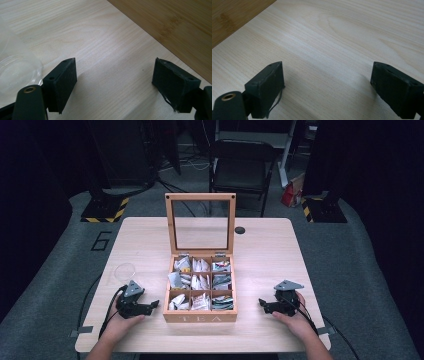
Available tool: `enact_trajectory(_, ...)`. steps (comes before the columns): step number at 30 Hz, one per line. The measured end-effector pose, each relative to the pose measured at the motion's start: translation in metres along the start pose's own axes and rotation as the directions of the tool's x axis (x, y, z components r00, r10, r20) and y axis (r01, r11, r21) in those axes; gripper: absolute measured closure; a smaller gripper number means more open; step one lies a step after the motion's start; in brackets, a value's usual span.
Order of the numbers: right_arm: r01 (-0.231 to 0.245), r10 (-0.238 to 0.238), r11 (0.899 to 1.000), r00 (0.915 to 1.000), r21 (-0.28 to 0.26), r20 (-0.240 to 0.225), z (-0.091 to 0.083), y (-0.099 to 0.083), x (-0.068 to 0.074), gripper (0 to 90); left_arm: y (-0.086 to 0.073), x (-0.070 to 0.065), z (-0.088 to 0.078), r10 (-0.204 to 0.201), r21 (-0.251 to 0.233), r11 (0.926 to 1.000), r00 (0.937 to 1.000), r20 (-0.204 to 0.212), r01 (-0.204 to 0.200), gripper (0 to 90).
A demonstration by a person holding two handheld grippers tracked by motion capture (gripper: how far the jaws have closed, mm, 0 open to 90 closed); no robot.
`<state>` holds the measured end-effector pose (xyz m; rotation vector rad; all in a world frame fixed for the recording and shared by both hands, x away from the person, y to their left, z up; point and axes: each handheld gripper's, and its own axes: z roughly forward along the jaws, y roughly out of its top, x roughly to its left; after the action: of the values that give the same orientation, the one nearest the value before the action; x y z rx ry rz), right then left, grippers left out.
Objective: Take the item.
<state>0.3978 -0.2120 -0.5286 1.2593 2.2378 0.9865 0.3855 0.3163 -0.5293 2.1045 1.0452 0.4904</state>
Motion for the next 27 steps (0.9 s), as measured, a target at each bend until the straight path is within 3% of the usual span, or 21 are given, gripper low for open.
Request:
enact_trajectory(6,0.000,0.000,1.000,1.0000,0.000,0.000,0.0000,0.0000,0.0000,11.0,0.0000,0.0002,0.0000,0.000,0.000,1.0000,1.0000,0.001,0.000,19.5)
enact_trajectory(15,0.042,-0.043,0.999,0.9977,-0.006,-0.053,-0.0019,-0.0010,-0.0008,14.7,-0.0001,0.0002,0.0001,-0.003,0.000,1.0000,1.0000,0.004,0.003,19.4)
enact_trajectory(27,0.042,-0.043,0.999,0.9978,-0.006,-0.051,-0.0018,-0.0010,-0.0007,14.7,0.0000,0.0002,-0.0002,0.002,0.001,1.0000,1.0000,0.000,-0.002,19.5)
